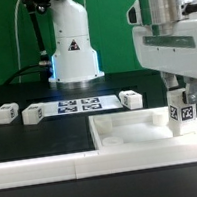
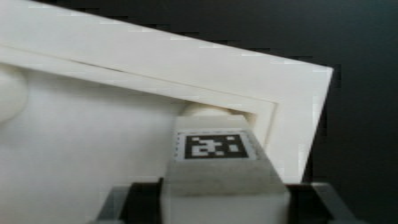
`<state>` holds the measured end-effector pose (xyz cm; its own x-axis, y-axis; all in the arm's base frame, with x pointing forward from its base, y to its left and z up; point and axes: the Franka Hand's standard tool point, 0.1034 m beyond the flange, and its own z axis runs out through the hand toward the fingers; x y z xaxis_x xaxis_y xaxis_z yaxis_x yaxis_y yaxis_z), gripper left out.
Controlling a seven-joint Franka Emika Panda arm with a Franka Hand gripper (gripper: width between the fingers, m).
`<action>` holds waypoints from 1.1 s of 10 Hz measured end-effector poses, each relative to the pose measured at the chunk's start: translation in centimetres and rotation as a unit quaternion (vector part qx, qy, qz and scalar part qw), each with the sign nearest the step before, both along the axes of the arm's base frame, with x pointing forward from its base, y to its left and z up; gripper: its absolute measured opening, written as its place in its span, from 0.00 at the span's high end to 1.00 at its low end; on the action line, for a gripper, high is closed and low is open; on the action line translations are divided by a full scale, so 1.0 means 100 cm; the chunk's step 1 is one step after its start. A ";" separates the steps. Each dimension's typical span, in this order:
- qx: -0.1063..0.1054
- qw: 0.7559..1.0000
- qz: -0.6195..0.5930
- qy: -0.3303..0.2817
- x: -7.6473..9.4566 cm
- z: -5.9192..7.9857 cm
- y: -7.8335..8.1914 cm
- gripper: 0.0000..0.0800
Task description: Assemble one leg
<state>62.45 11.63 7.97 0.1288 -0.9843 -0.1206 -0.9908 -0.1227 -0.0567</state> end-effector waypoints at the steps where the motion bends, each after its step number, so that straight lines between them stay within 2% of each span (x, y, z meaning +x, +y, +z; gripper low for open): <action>1: 0.002 1.000 -0.009 0.001 0.000 0.000 -0.001 0.64; 3: 0.002 1.000 -0.001 0.000 0.000 0.000 0.001 0.62; 4: 0.000 0.999 0.044 -0.005 0.000 0.000 0.001 0.40; 5: -0.001 0.998 0.070 -0.008 -0.001 0.000 0.003 0.24; 8: -0.007 0.970 0.242 -0.025 -0.002 0.000 0.003 0.19; 9: -0.015 0.954 0.297 -0.027 -0.002 0.001 0.004 0.19; 11: -0.046 0.914 0.403 -0.024 -0.003 0.002 0.009 0.19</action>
Offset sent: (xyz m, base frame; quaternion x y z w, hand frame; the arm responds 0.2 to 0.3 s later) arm -0.0052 0.0012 0.0033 -0.0124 -0.0117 -0.1719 0.9850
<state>62.14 12.57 8.21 0.8199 -0.5722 -0.0177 -0.5723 -0.8184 -0.0515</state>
